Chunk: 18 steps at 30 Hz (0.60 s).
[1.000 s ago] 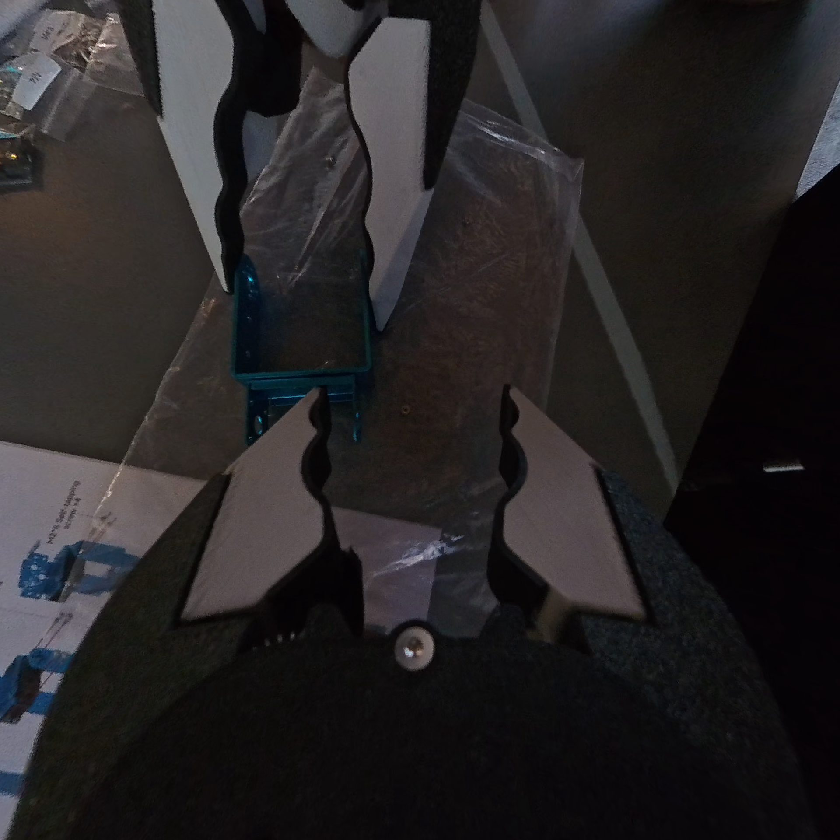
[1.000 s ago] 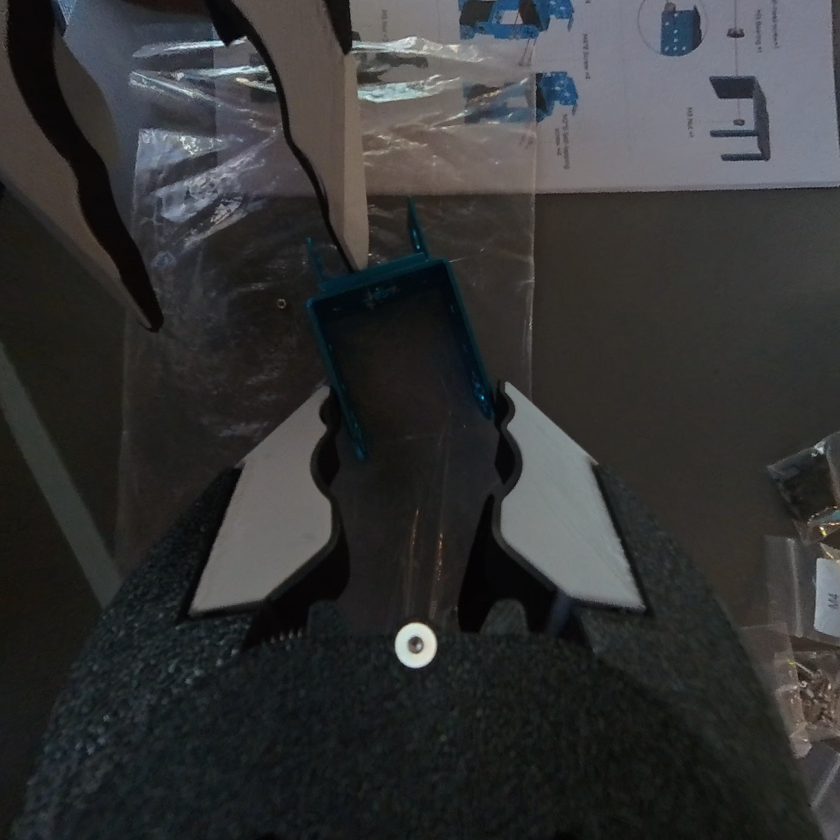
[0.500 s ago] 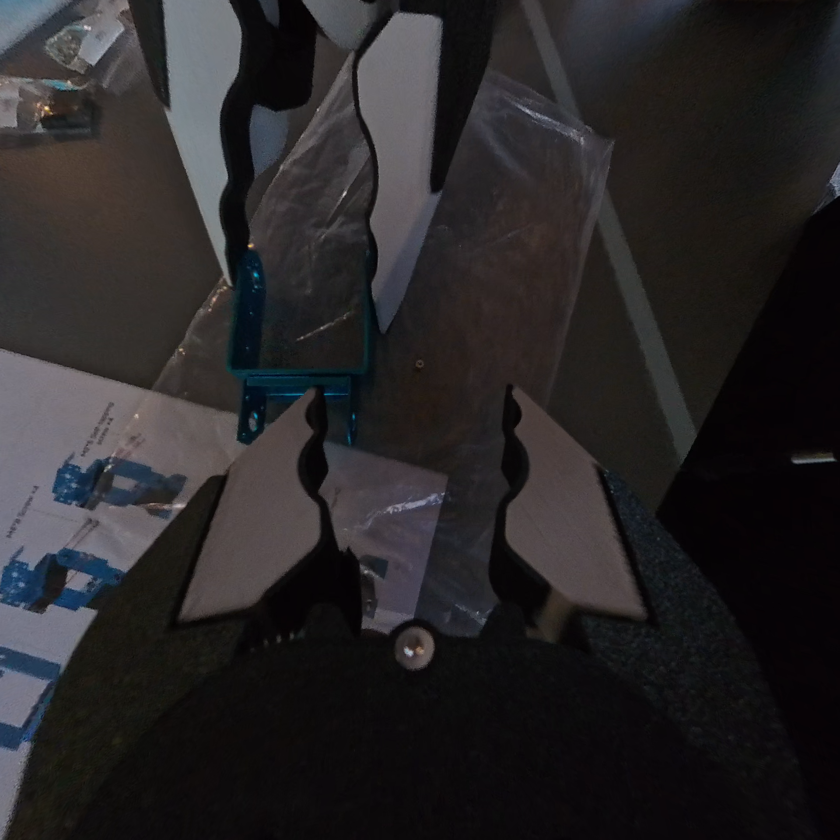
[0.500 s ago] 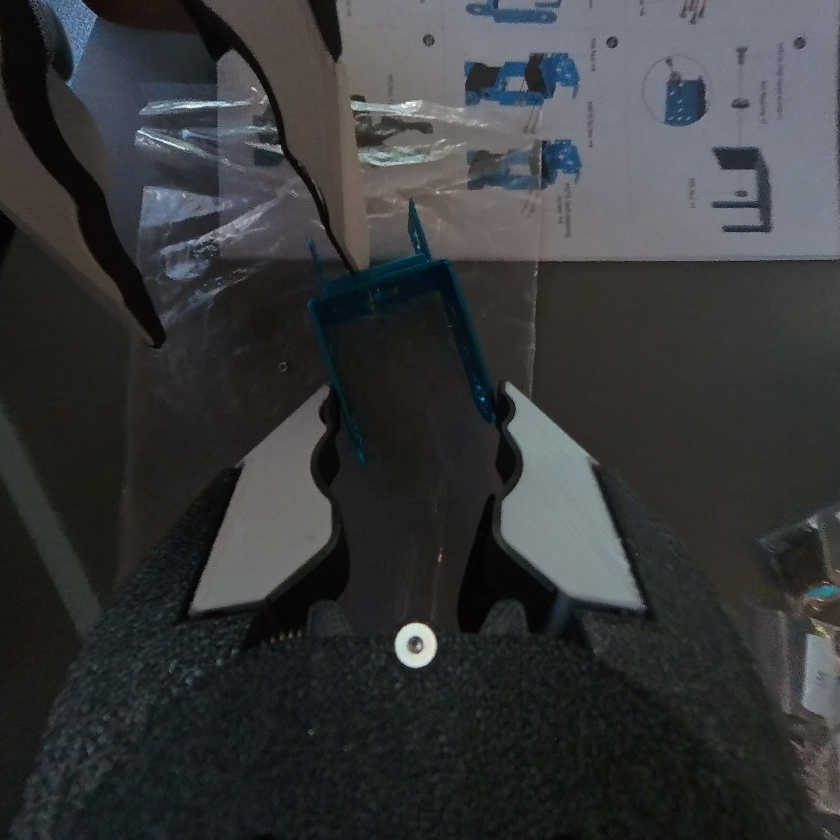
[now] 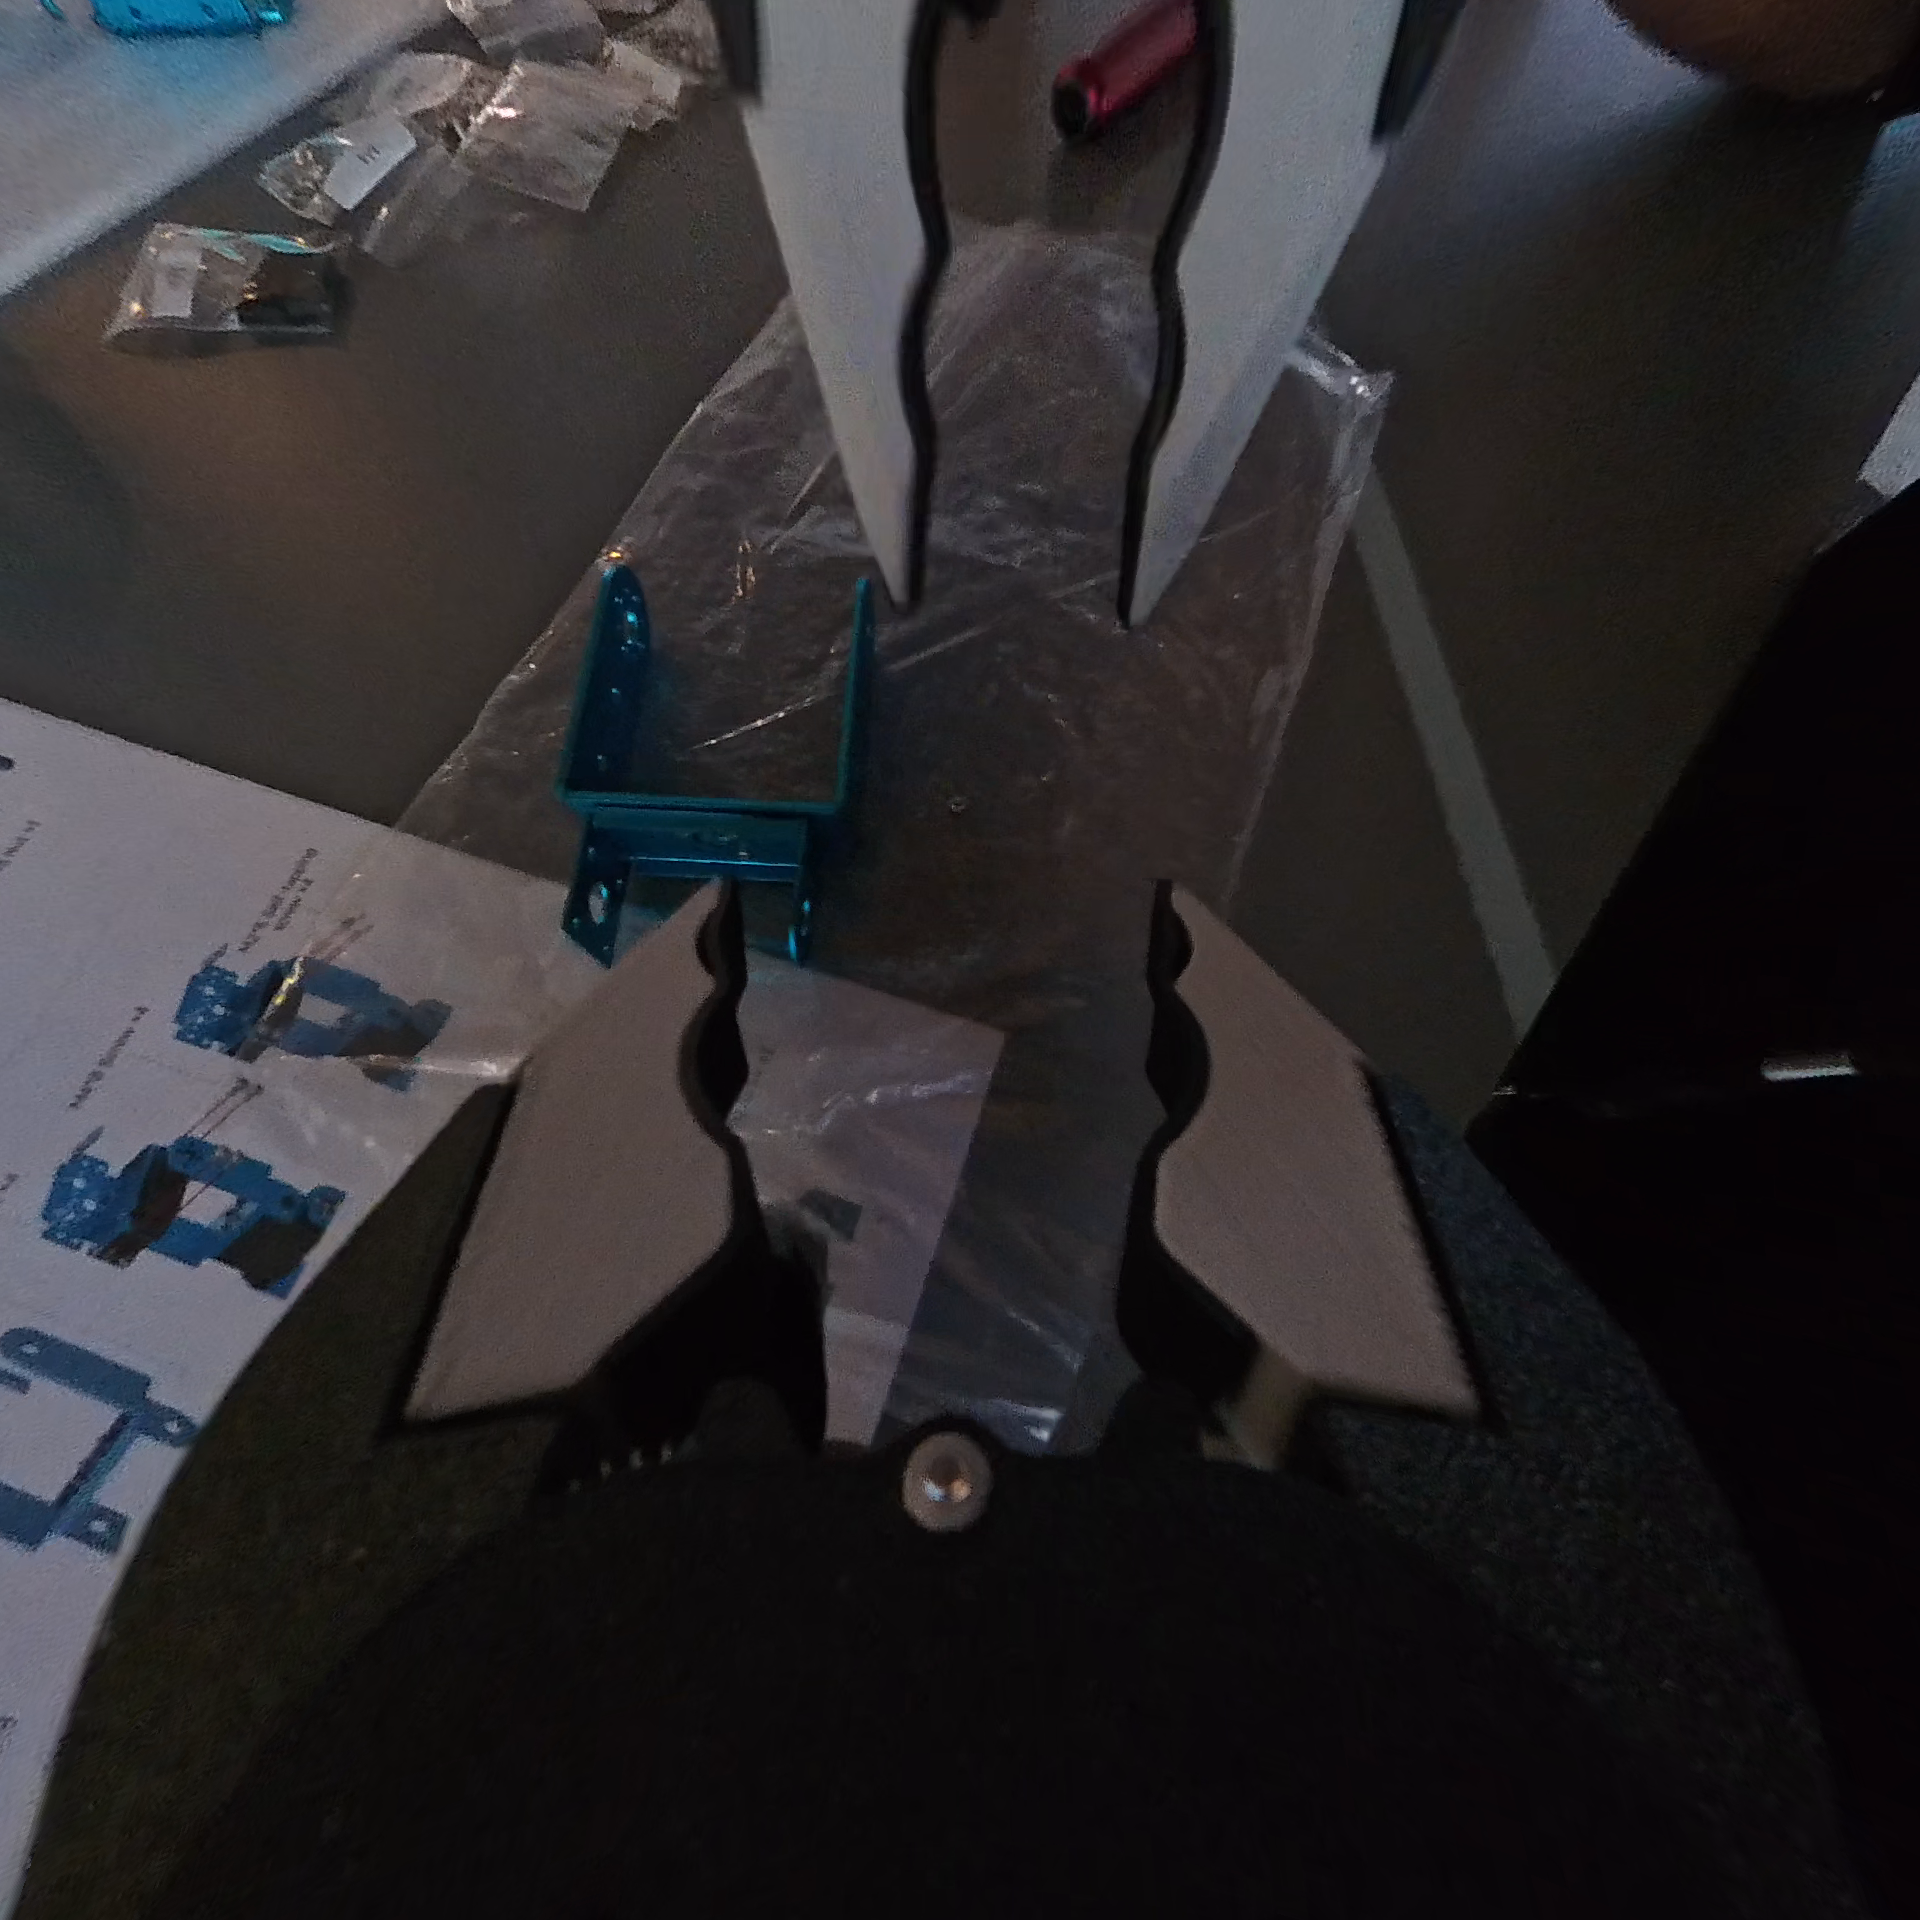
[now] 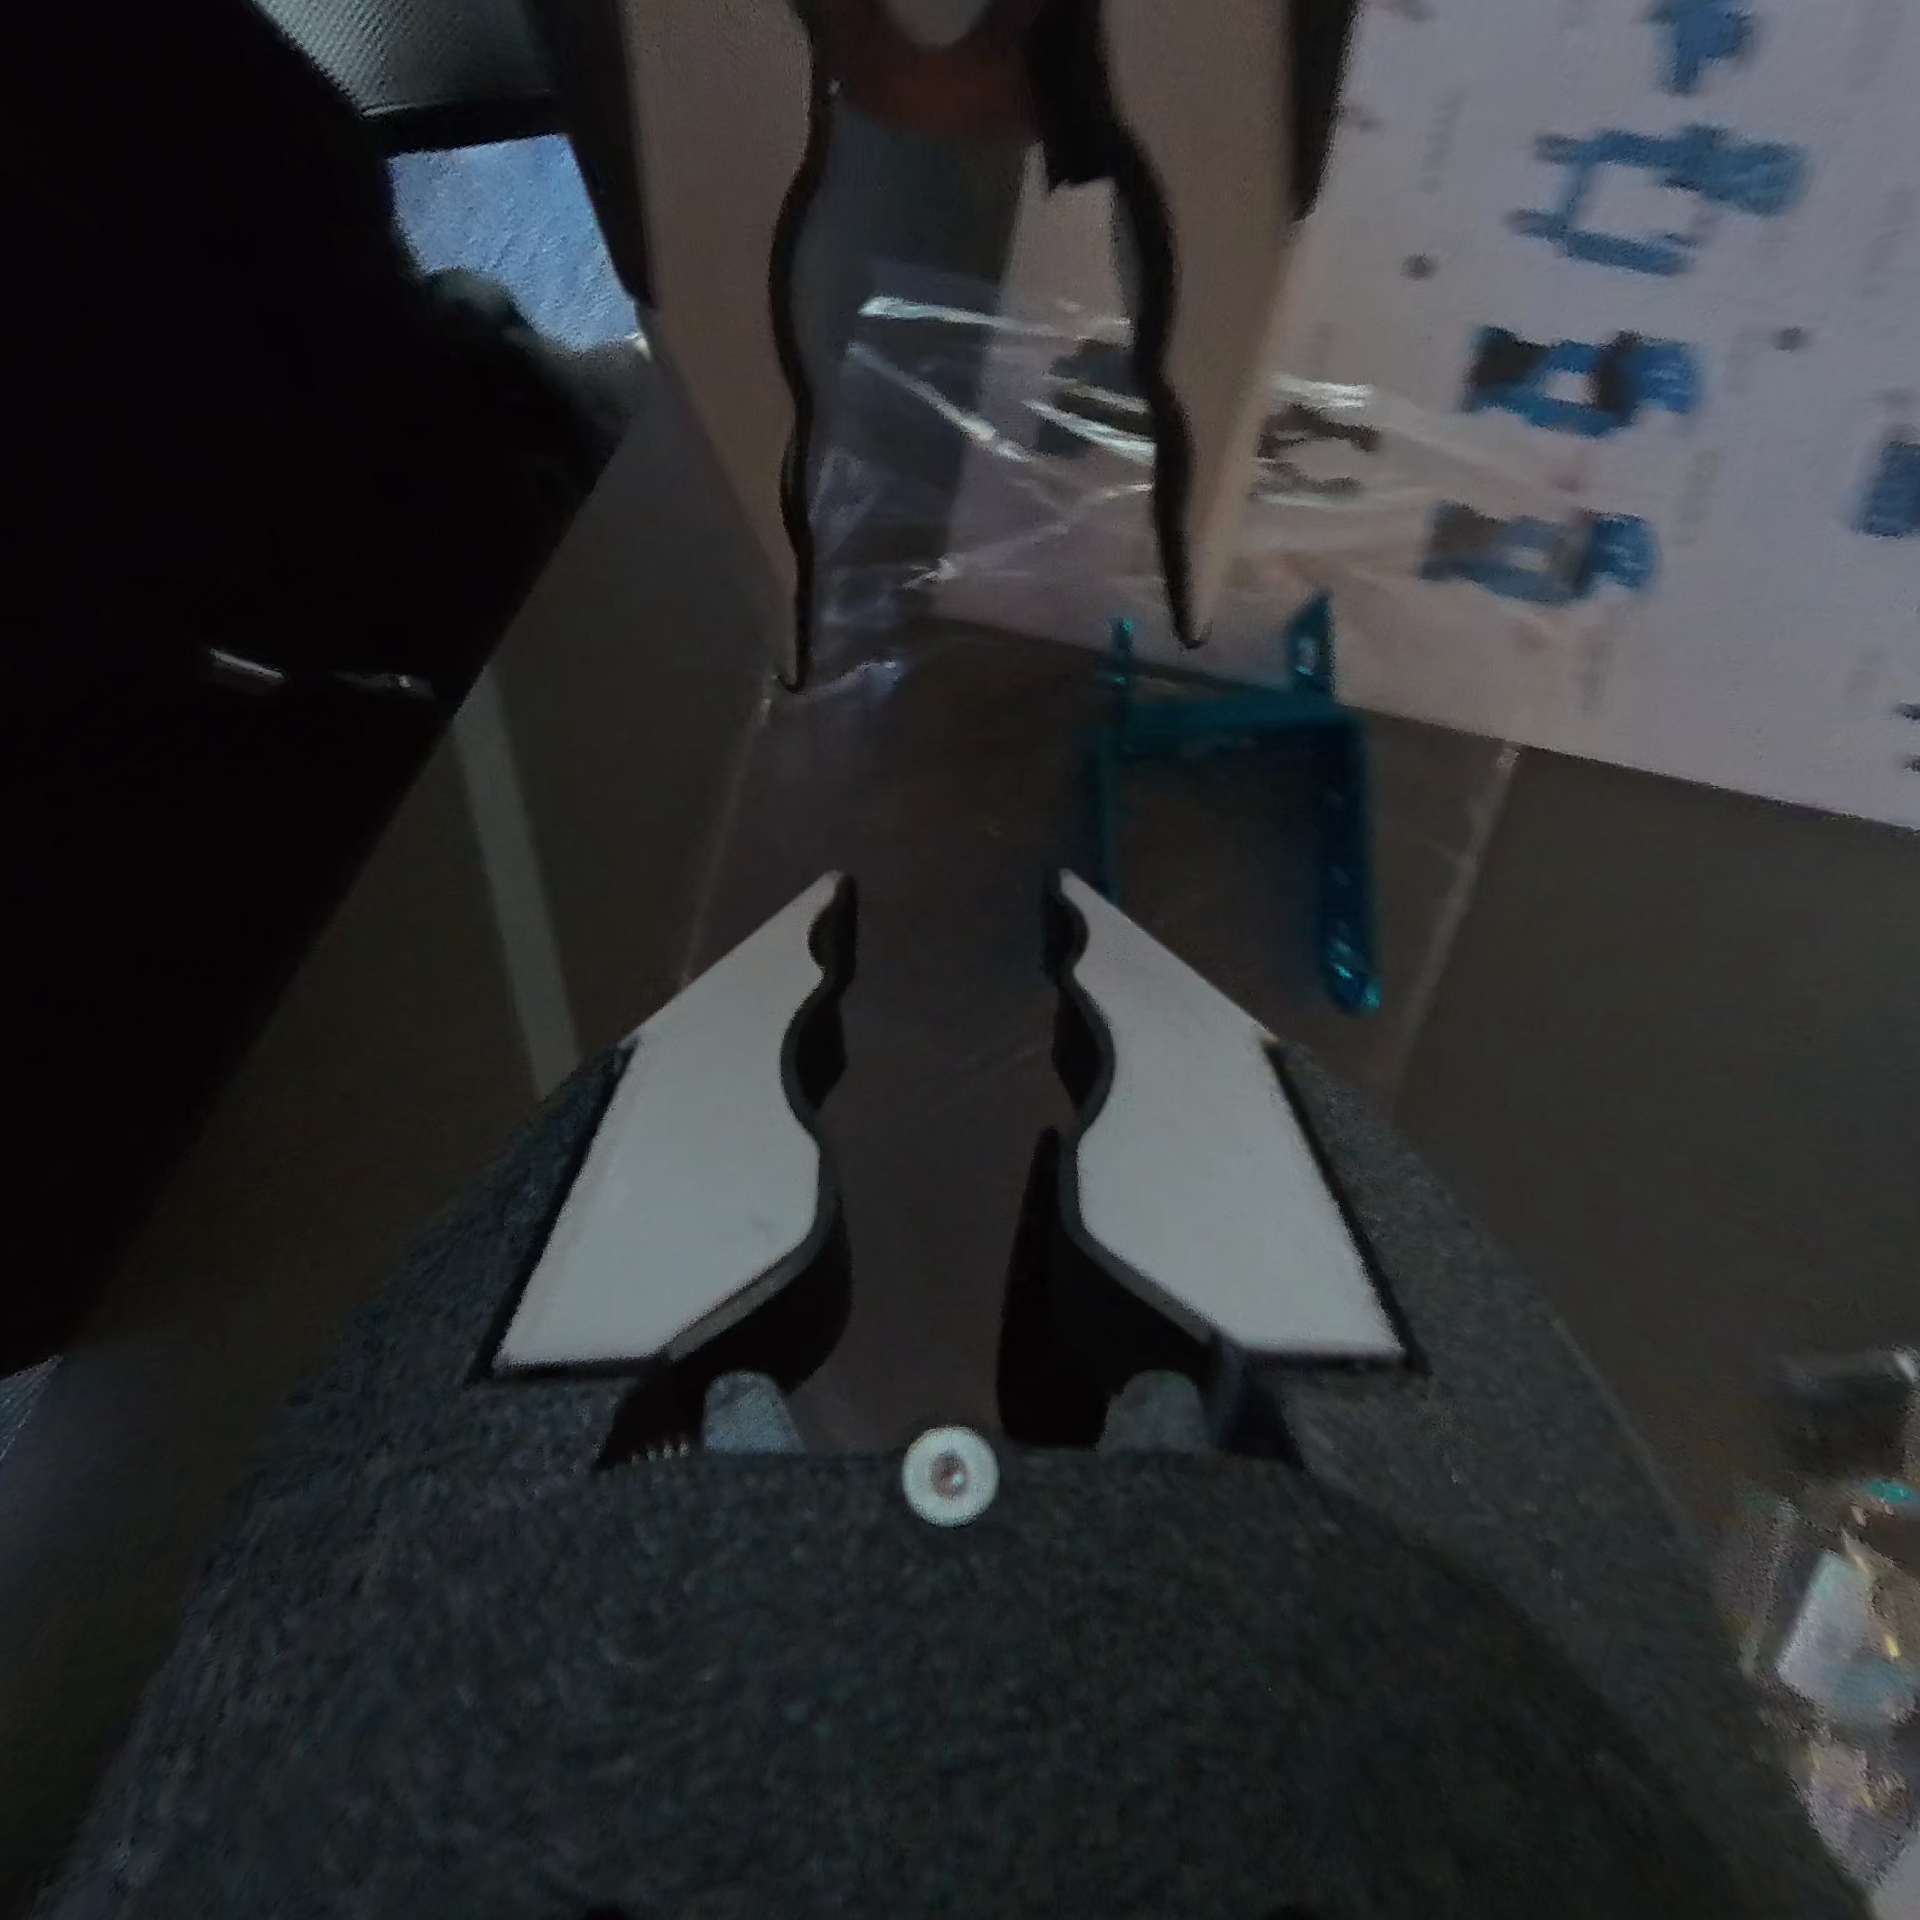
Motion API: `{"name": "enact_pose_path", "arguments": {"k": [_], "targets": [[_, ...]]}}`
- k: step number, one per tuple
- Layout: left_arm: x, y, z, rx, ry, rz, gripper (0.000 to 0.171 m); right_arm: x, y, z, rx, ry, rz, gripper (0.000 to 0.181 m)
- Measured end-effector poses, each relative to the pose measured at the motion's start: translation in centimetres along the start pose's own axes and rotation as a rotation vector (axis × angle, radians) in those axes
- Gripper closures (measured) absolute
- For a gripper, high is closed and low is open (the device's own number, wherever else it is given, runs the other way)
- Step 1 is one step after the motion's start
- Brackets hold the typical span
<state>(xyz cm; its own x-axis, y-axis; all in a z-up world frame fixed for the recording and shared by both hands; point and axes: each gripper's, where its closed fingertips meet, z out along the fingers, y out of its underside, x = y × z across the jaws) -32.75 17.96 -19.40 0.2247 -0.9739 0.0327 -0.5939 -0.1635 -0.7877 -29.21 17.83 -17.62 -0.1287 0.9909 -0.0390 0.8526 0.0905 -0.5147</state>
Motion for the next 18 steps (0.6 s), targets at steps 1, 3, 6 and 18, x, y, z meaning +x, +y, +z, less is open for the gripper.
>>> {"name": "enact_pose_path", "arguments": {"k": [1, 3, 6, 18], "targets": [[0.2, -0.1, -0.3, 0.016, -0.002, -0.004, 0.094, 0.0, 0.1, 0.7, -0.033, -0.012, -0.005, 0.146], [0.6, -0.3, -1.0, 0.054, -0.01, -0.013, 0.094, 0.2, 0.8, 1.9, -0.112, -0.024, -0.017, 0.147], [1.4, -0.4, -2.1, 0.105, -0.025, -0.026, 0.094, 0.2, 1.2, 2.9, -0.185, -0.045, -0.026, 0.15], [4.3, 1.0, -3.8, 0.143, -0.035, -0.014, 0.094, 1.1, 0.7, 4.1, -0.3, -0.002, -0.109, 0.166]]}}
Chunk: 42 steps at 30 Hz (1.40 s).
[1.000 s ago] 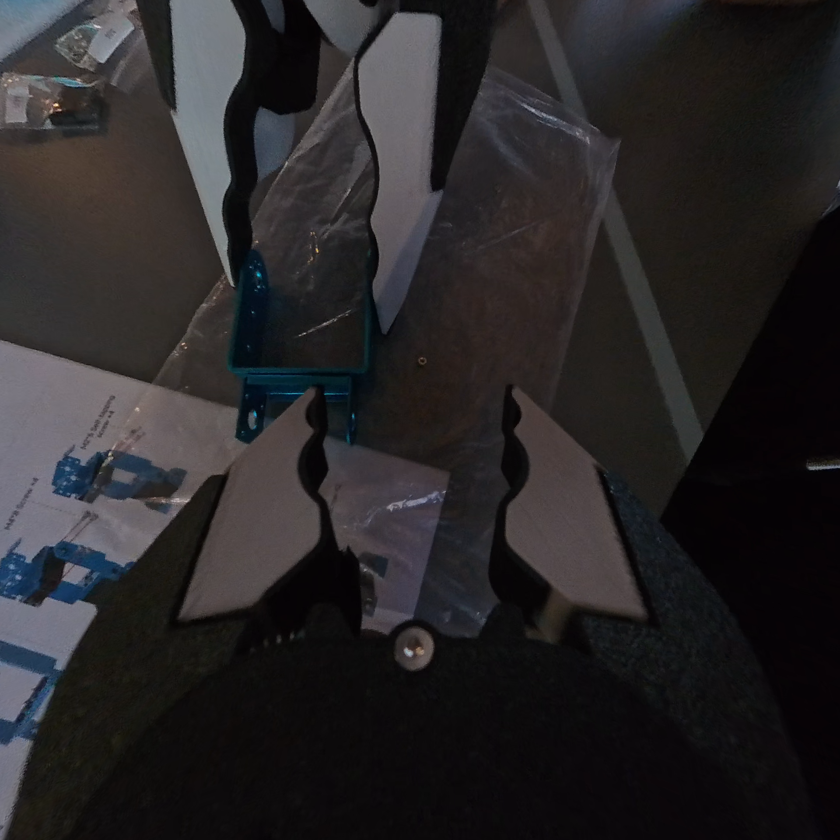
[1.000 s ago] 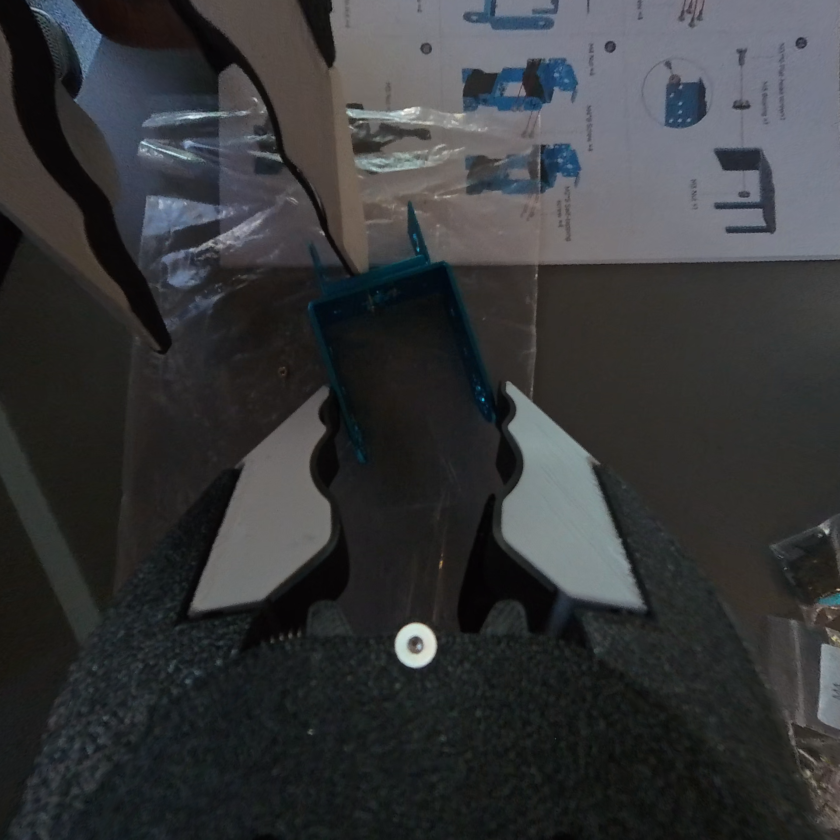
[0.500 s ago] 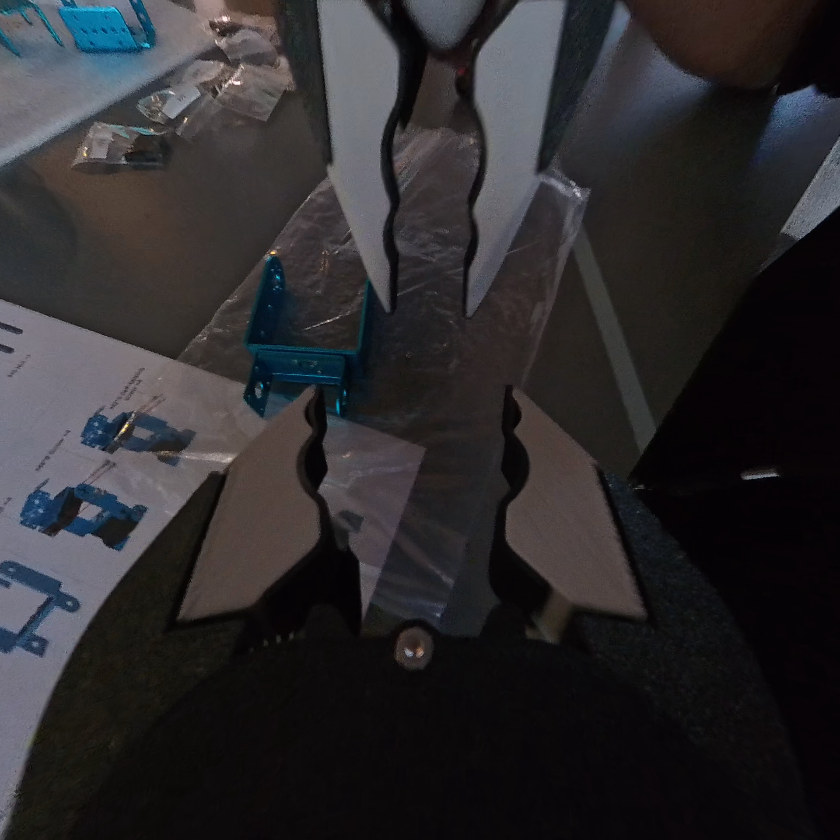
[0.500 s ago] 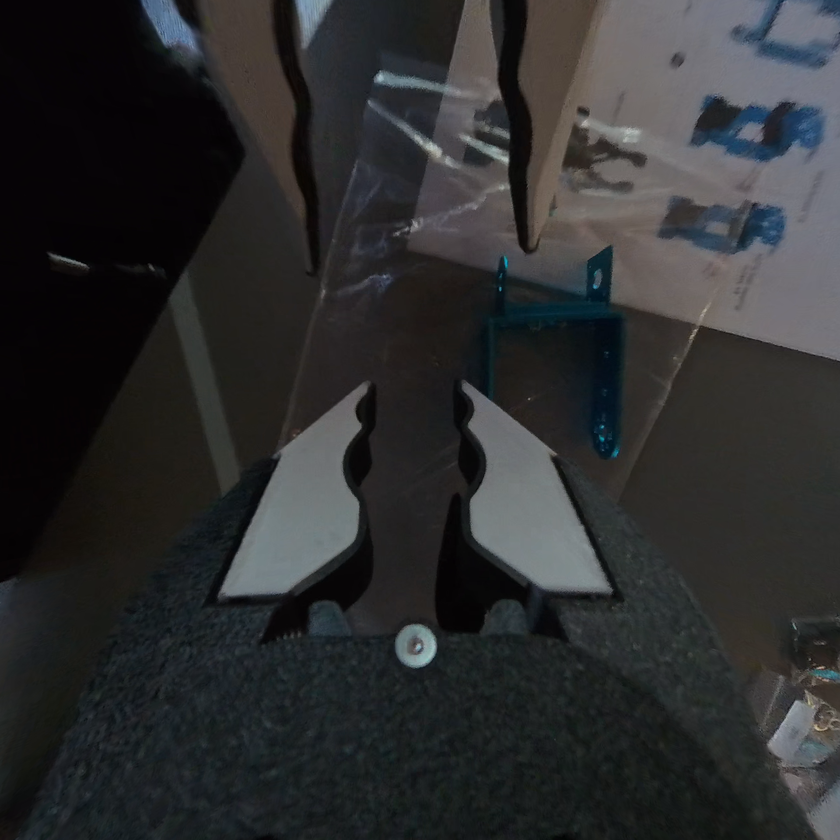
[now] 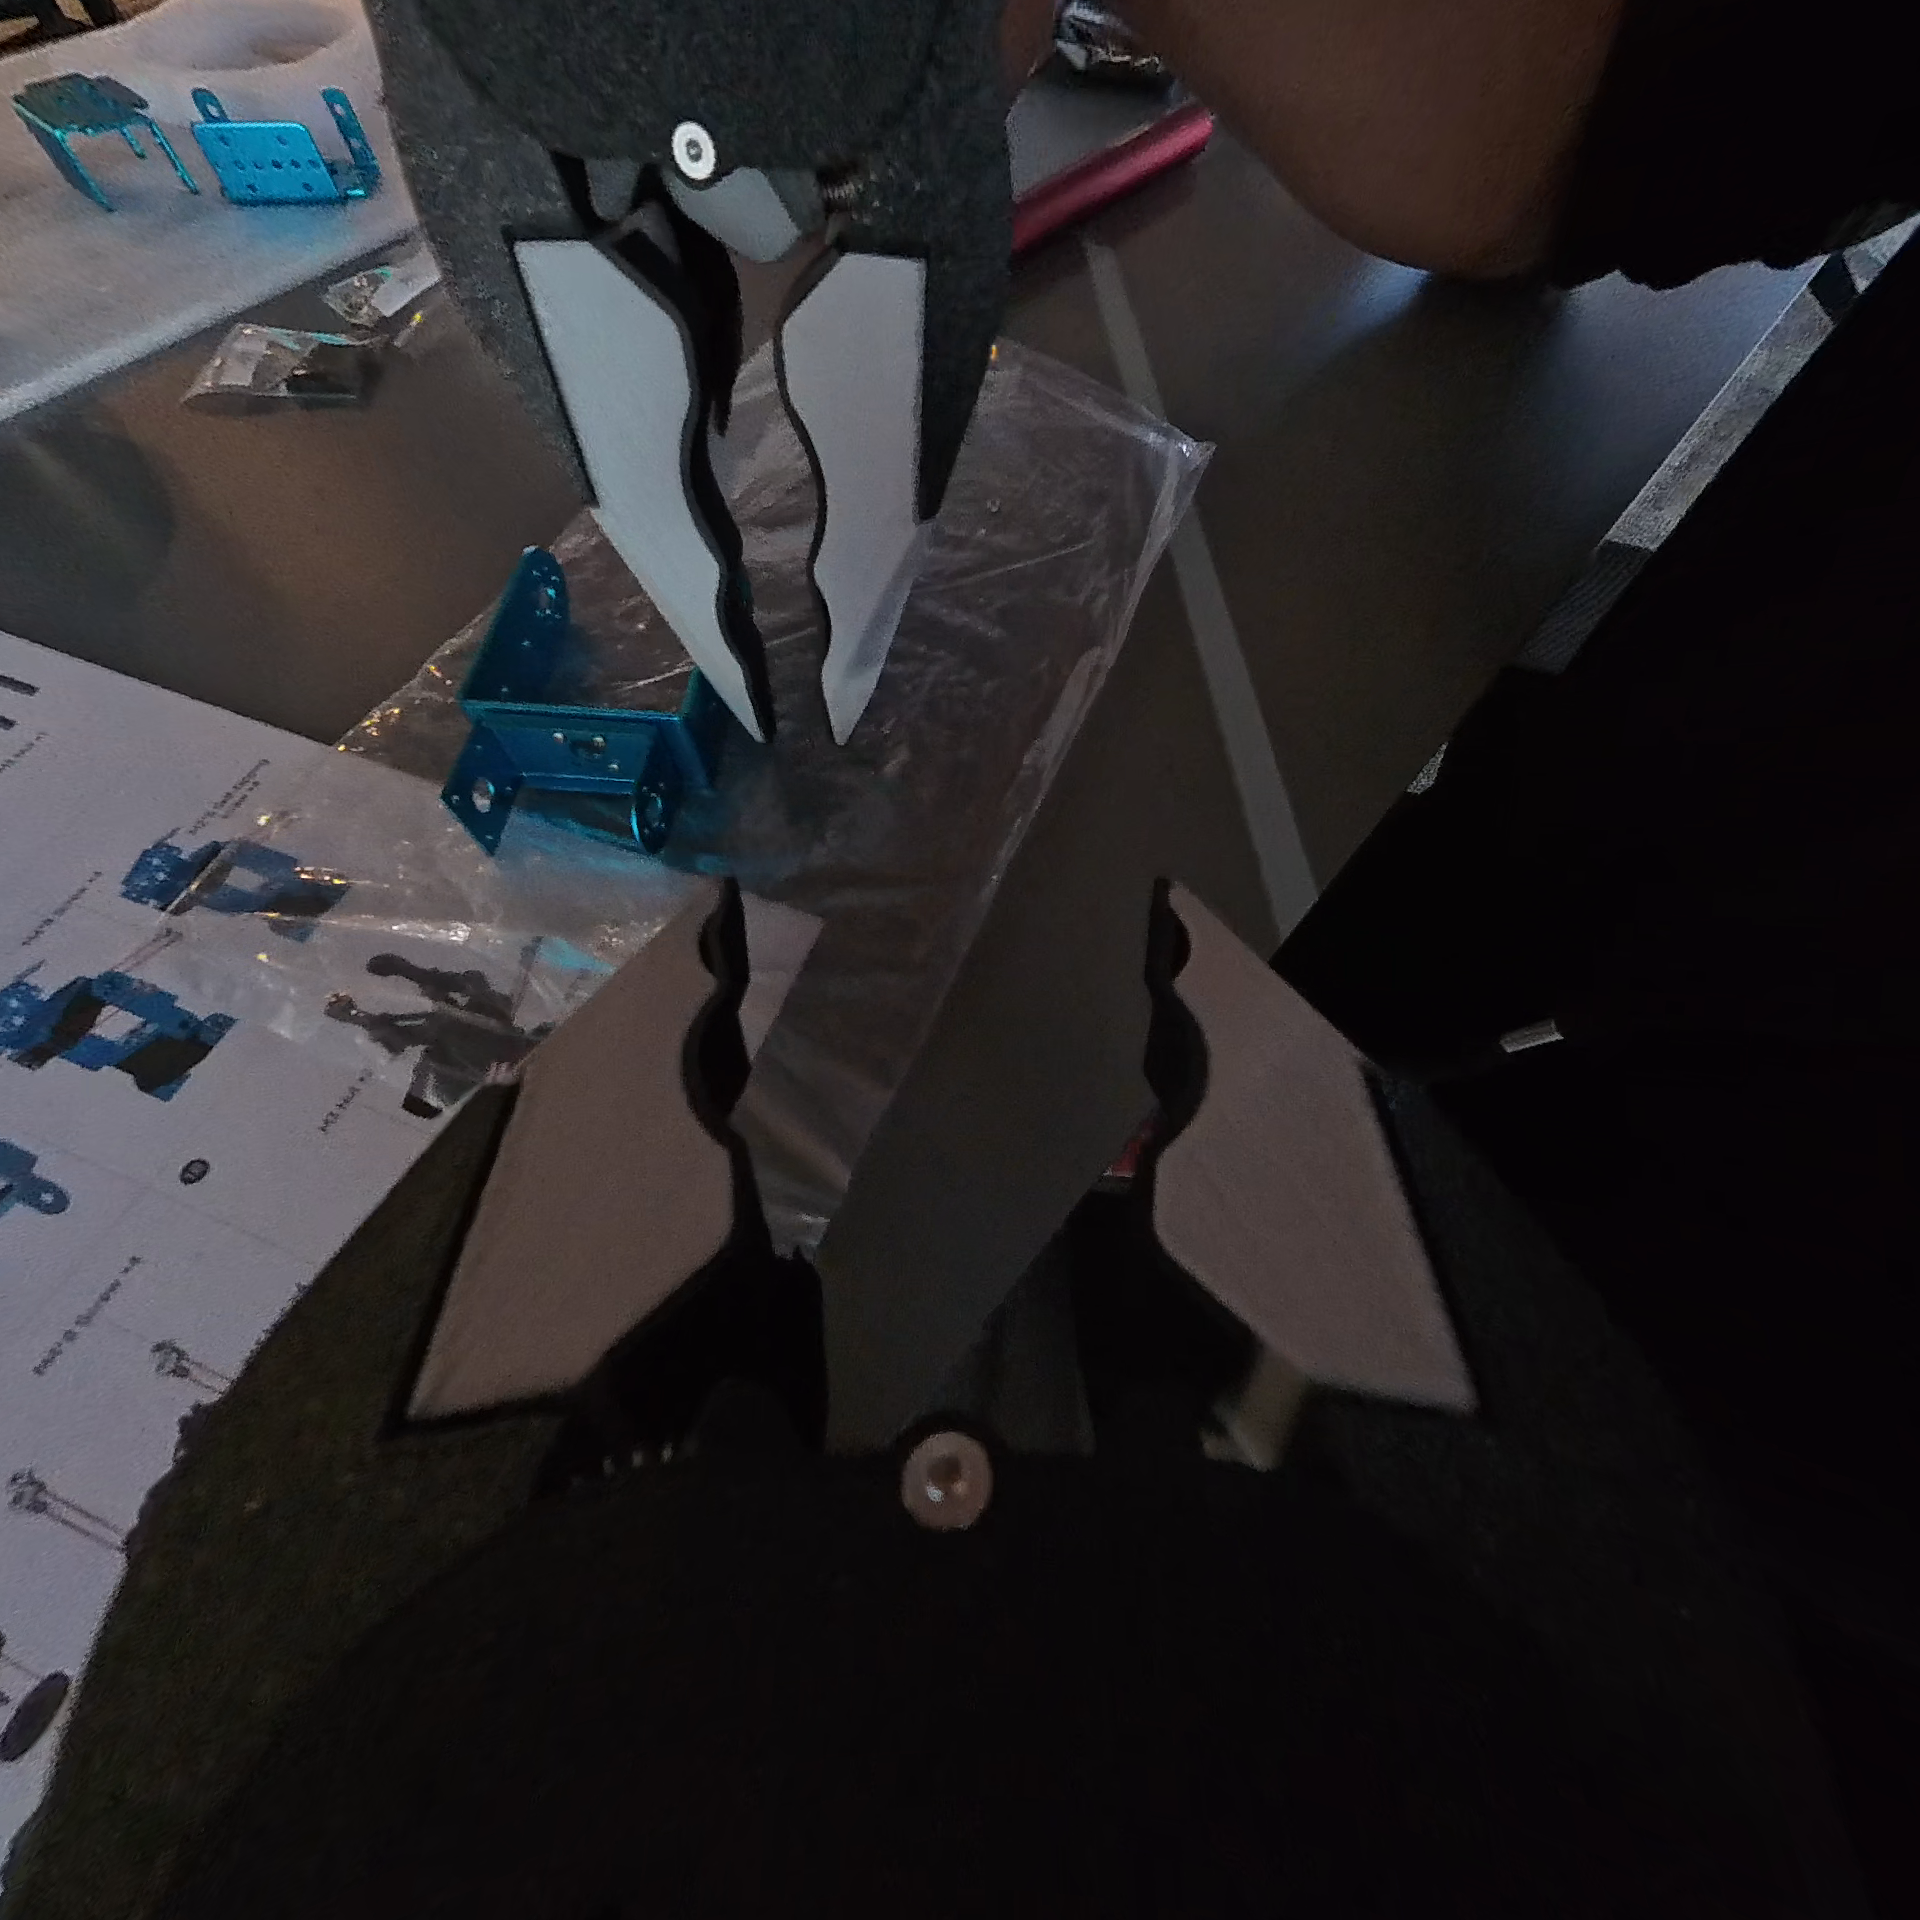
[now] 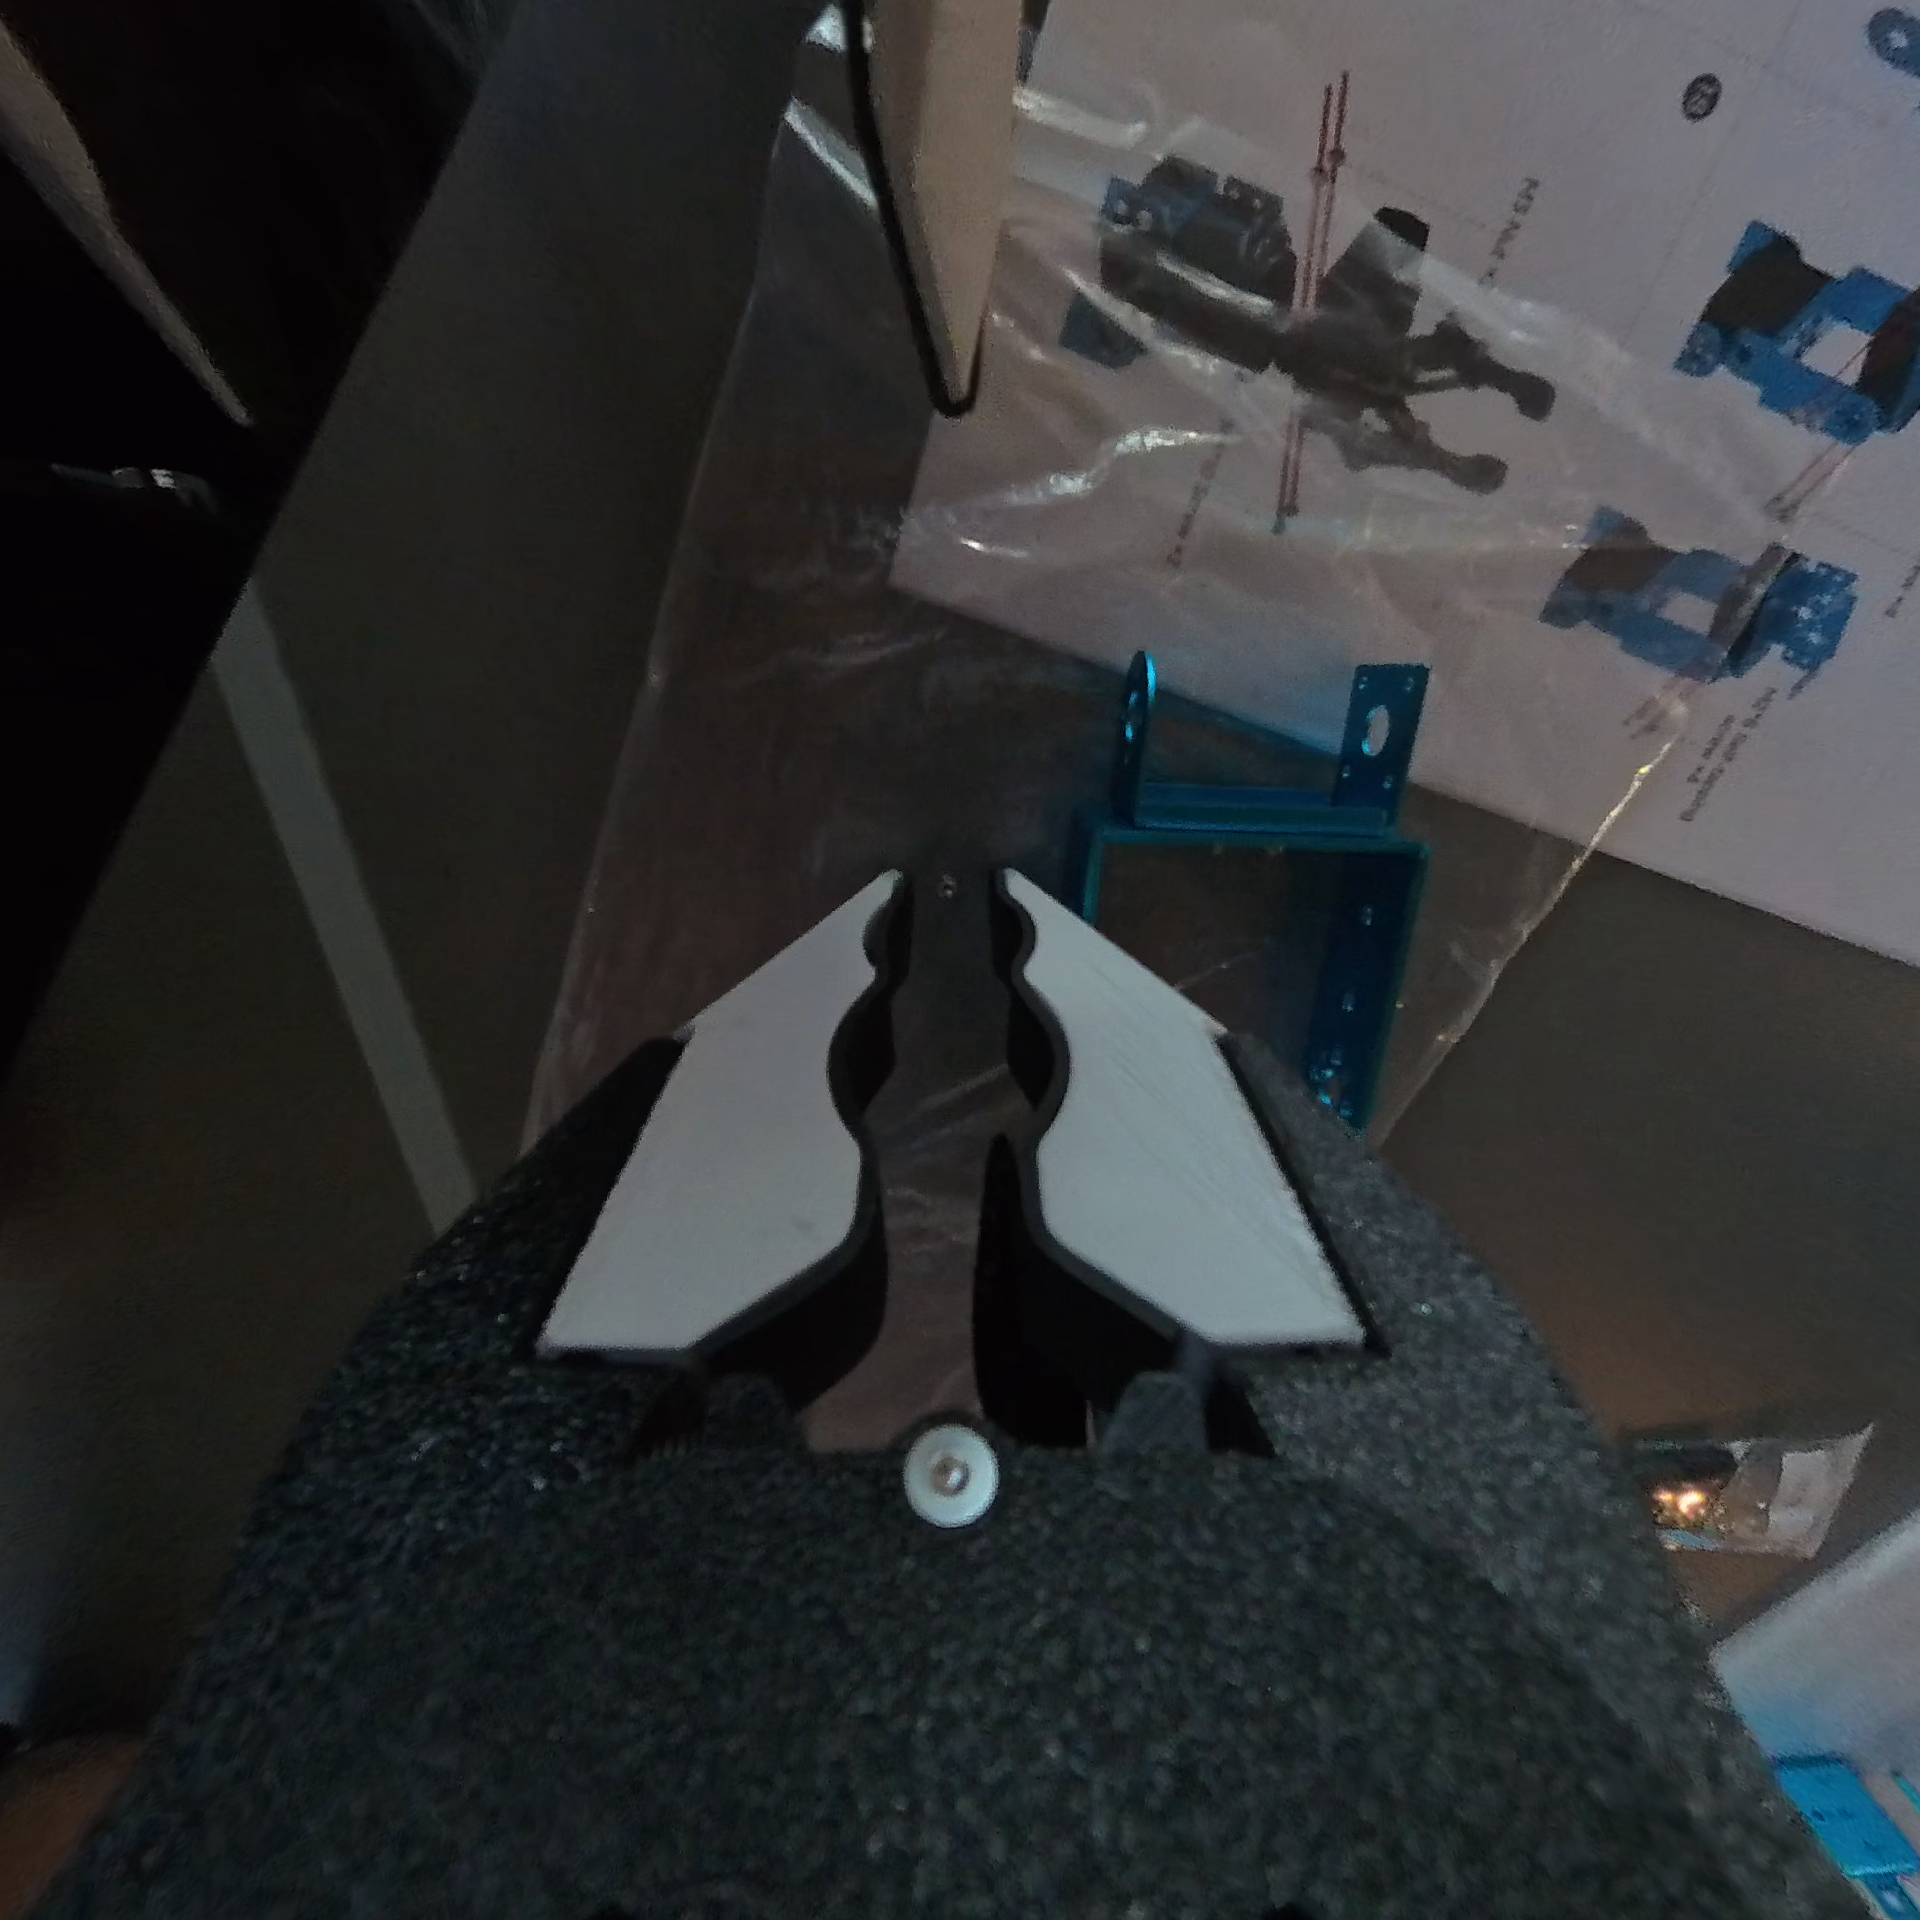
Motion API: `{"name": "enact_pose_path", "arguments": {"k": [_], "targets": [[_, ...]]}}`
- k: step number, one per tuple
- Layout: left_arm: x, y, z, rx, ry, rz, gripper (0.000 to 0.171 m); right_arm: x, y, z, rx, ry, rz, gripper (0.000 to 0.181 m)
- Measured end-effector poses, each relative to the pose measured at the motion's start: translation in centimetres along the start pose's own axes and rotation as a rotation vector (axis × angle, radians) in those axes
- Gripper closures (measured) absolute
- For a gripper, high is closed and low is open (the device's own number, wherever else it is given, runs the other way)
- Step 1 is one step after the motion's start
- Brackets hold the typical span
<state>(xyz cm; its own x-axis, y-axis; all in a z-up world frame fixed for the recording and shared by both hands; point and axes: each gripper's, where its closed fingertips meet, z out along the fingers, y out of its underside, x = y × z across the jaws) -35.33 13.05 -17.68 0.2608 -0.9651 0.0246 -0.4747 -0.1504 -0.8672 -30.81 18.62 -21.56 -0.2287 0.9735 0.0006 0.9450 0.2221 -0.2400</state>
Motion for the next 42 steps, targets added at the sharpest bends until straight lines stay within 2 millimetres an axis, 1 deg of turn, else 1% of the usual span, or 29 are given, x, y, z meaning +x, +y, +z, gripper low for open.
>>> {"name": "enact_pose_path", "arguments": {"k": [4, 8, 13, 25, 28, 29, 31, 34, 36, 39, 42], "targets": [[0.0, 0.1, -0.2, 0.005, 0.004, -0.007, 0.095, 0.2, 0.4, 0.2, -0.055, -0.002, -0.012, 0.172], [0.0, 0.2, -0.2, 0.004, 0.005, -0.009, 0.095, 0.0, 0.1, 0.3, -0.055, -0.012, -0.023, 0.173], [-0.1, 0.5, -0.3, 0.0, 0.003, -0.014, 0.095, -0.1, 0.3, 0.2, -0.064, -0.004, -0.03, 0.175], [-0.2, 0.8, 0.1, -0.014, -0.001, -0.011, 0.095, -0.1, 0.9, -0.2, -0.007, -0.008, -0.02, 0.177], [-0.5, 0.7, 0.3, -0.011, -0.003, -0.02, 0.095, -0.2, 0.6, -1.0, 0.079, -0.017, -0.024, 0.177], [-0.7, 0.7, 0.4, -0.012, -0.006, -0.029, 0.095, 0.1, 0.3, -1.4, 0.128, -0.009, -0.025, 0.177], [-1.5, 0.6, 0.7, -0.018, -0.018, -0.06, 0.095, 1.3, -0.1, -2.4, 0.25, 0.021, -0.02, 0.177], [-2.8, 0.0, 1.5, -0.023, -0.019, -0.132, 0.095, 3.4, 0.1, -3.5, 0.375, 0.05, 0.013, 0.178], [-3.4, -0.6, 2.3, -0.02, -0.005, -0.175, 0.093, 4.5, -0.2, -4.0, 0.47, 0.095, -0.026, 0.177], [-4.1, -1.3, 3.6, -0.026, 0.007, -0.229, 0.091, 5.3, -0.4, -3.9, 0.542, 0.18, -0.112, 0.177], [-4.5, -1.5, 4.4, -0.043, 0.025, -0.282, 0.087, 5.4, -0.5, -3.5, 0.57, 0.214, -0.152, 0.175]]}}
